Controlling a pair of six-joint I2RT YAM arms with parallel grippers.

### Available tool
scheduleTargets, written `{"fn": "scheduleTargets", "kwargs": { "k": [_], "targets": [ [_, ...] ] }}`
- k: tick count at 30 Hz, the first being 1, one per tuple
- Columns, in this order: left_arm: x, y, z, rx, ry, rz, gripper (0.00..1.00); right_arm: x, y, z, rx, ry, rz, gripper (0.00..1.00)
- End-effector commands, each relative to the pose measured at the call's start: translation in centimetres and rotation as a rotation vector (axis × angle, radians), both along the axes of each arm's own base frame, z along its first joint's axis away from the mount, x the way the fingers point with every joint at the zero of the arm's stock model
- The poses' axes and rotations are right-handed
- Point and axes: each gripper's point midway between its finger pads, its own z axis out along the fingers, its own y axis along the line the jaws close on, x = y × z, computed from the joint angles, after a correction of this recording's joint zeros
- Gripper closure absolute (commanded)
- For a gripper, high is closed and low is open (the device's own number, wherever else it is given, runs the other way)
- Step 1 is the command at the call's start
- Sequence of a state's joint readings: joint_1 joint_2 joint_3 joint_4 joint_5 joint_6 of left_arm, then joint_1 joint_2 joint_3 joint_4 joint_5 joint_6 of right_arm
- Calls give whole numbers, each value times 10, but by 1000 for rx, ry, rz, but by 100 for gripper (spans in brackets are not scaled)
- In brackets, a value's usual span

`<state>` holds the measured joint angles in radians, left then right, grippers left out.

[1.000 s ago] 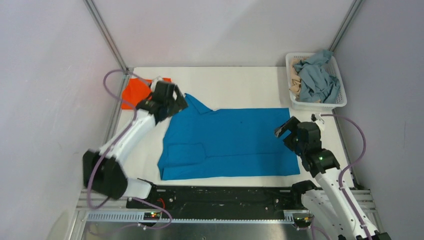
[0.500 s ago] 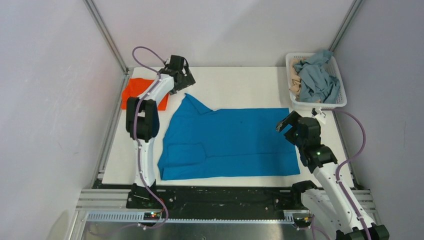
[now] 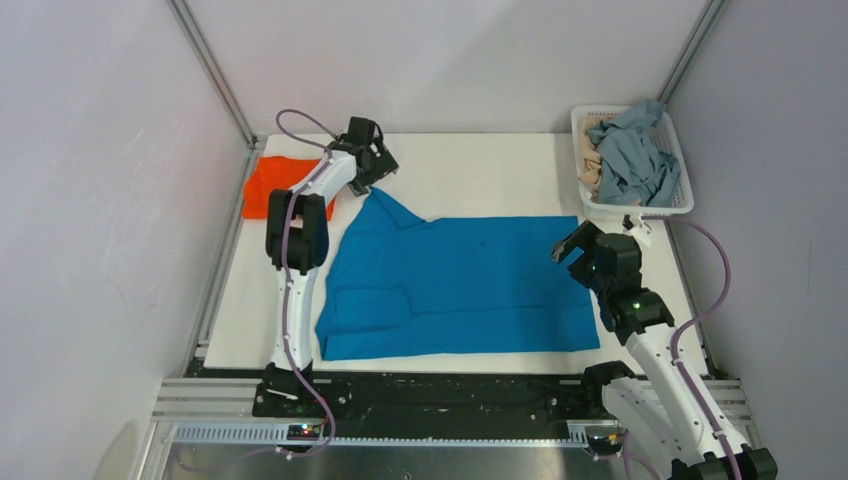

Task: Fold and stack the t-shirts
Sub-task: Grab the side of the flattened tshirt furthest away from the robot with both arms

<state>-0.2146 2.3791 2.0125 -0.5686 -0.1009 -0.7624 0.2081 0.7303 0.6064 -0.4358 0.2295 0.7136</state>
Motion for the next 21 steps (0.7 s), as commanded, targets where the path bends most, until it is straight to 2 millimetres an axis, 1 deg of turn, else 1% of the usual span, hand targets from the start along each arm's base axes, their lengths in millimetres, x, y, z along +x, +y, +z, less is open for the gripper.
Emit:
{"fn": "scheduleTargets", "kwargs": {
  "k": [1, 2, 3, 4, 5, 6, 7, 8, 9, 10, 11, 12, 13, 14, 15, 16, 17, 18, 19, 20, 21],
  "targets": [
    [0, 2, 1, -20, -6, 49, 12, 6, -4, 11, -9, -41, -15, 1],
    [0, 2, -1, -21, -3, 48, 15, 6, -4, 11, -8, -41, -15, 1],
    [1, 1, -2, -24, -1, 47, 22, 6, -4, 10, -9, -40, -17, 0],
    [1, 1, -4, -22, -2, 48, 25, 5, -5, 9, -9, -38, -18, 0],
    [2, 2, -3, -19, -6, 51, 33, 5, -4, 8, -9, -35, -17, 0],
    [3, 3, -3, -13, -7, 57, 37, 5, -5, 8, -10, -33, -18, 0],
    [3, 4, -4, -10, -6, 60, 45, 5, -6, 7, -12, -30, -22, 1],
    [2, 4, -5, -11, -5, 63, 48, 5, -7, 7, -13, -28, -28, 0],
    [2, 3, -4, -14, -5, 66, 55, 4, -7, 6, -15, -25, -30, 0],
    [1, 3, -5, -16, -3, 68, 57, 5, -8, 5, -14, -25, -36, 1],
    [1, 3, -6, -17, -1, 68, 66, 5, -8, 4, -15, -24, -37, 1],
    [1, 3, -5, -17, -1, 66, 72, 6, -9, 3, -19, -19, -39, 1],
    [1, 3, -5, -19, -1, 66, 89, 8, -9, 3, -21, -22, -37, 1],
    [-1, 3, -5, -18, 1, 65, 95, 9, -10, 1, -31, -15, -37, 1],
    [-1, 3, -5, -17, 2, 64, 99, 11, -11, 1, -32, -20, -38, 1],
    [-3, 4, -4, -14, 1, 60, 100, 13, -12, -2, -39, -11, -39, 1],
    [-3, 5, 3, -13, -8, 62, 100, 17, -11, 0, -41, -21, -36, 1],
    [-8, 6, 0, -5, 2, 60, 100, 20, -11, -2, -55, -14, -28, 1],
    [-8, 8, 10, 0, -13, 67, 100, 24, -12, 0, -76, -19, -18, 1],
    [-14, 10, 7, 9, -1, 68, 100, 30, -14, 0, -96, -4, -23, 1],
    [-16, 12, 19, 16, -20, 73, 100, 33, -15, 0, -116, 11, -23, 1]
  ]
}}
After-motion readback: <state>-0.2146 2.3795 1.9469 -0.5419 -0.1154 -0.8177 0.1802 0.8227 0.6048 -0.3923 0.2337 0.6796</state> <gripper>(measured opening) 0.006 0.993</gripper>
